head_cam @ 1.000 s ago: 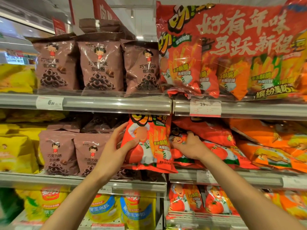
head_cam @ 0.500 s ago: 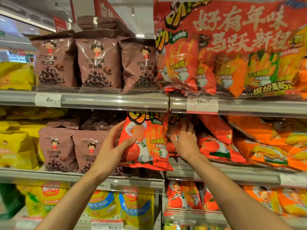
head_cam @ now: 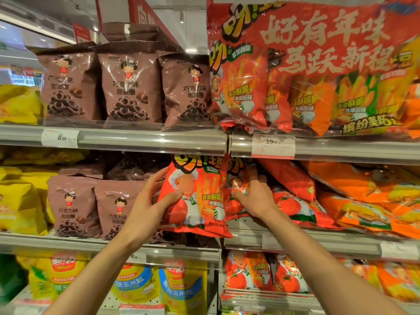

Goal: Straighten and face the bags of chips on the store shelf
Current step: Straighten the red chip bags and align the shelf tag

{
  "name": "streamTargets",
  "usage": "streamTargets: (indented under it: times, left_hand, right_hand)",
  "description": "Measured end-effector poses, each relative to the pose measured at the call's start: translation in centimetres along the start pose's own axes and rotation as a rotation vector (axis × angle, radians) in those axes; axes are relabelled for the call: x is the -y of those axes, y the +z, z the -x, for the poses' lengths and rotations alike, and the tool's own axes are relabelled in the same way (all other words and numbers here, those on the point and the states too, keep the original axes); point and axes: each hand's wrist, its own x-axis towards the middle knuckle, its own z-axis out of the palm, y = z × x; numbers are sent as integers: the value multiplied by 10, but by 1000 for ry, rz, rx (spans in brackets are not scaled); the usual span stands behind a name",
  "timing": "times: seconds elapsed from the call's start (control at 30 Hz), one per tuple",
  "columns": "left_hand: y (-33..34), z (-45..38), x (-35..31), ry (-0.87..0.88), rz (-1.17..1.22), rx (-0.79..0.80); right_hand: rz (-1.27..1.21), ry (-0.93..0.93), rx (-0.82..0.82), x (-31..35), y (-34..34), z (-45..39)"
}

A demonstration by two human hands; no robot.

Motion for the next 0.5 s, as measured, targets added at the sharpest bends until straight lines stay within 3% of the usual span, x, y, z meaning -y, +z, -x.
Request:
streamTargets:
  times: [0.1, 0.37, 0.5]
  left_hand:
    - [2, 0, -1, 10, -13, 0]
    - [6, 2, -1, 48, -84, -11]
    - [16, 4, 6, 80, -94, -6]
  right_hand:
    - [-45, -25, -40, 1, 4, -4]
    - [-161, -34, 127, -8, -17, -12]
    - [-209, -134, 73, -19, -38, 12]
